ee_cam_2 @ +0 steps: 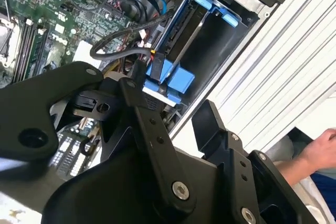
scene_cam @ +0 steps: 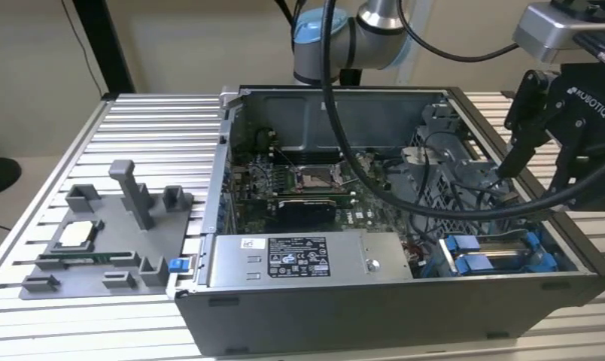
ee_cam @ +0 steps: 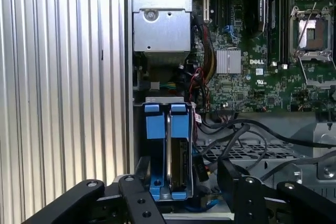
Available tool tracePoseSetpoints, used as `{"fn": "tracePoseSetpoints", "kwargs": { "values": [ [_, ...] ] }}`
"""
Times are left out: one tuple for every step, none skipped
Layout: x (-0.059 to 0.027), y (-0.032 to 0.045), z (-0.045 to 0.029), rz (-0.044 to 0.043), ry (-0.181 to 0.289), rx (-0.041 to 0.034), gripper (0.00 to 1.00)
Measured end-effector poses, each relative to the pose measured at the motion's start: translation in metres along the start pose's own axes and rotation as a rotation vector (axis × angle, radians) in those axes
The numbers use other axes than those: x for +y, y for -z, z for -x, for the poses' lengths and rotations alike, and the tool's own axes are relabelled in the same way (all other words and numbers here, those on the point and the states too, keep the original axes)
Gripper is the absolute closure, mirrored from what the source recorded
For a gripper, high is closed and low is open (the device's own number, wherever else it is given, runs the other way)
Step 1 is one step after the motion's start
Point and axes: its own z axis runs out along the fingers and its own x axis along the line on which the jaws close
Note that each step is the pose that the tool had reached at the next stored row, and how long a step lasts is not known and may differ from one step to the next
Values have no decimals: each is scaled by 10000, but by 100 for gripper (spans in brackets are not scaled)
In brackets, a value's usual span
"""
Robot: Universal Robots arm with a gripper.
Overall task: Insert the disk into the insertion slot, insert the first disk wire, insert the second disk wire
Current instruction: 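Insert the first disk wire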
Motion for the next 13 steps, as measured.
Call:
{"fn": "tracePoseSetpoints", "kwargs": {
  "values": [
    [0,15,0,0,0,1,0],
    [1,29,1,1,0,1,0],
    [2,41,1,1,0,1,0],
    [2,53,2,1,0,-1,0],
    [3,64,3,1,0,0,0],
    [3,75,3,2,0,1,0],
    [3,82,3,2,0,0,0],
    [3,83,4,2,0,-1,0],
    [3,84,10,2,1,0,0],
    [4,83,19,-1,1,2,0],
    [3,75,26,-7,2,2,0],
    [4,59,36,-23,7,3,0],
    [5,41,49,-41,23,9,0]
  ]
}}
